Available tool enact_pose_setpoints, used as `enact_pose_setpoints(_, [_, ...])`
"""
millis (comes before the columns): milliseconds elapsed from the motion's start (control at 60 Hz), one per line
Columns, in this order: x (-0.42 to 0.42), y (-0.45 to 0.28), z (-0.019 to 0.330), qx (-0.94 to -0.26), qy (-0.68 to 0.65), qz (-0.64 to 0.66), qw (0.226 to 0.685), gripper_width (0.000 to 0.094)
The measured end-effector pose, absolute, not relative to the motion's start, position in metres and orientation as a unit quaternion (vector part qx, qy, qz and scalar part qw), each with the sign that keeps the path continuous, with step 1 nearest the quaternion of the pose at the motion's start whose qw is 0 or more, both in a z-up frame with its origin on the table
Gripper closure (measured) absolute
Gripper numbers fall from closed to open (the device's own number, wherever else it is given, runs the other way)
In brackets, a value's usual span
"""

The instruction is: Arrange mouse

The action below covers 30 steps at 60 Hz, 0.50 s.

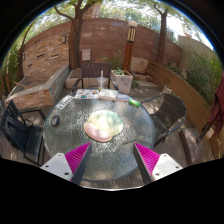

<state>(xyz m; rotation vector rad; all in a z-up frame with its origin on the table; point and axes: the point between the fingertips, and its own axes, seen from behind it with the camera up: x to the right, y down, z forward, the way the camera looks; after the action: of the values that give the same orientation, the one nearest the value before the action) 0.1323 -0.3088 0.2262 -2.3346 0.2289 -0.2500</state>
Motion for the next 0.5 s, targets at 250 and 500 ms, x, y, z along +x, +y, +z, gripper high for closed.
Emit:
enact_pose_setpoints(250, [0.019, -0.278, 0.106, -0.934, 0.059, -0.058, 0.347, 0.0078])
enact_pose_setpoints(500, [-0.116, -0.133, 0.043, -0.924, 0.024, 0.007, 0.381, 0.0081])
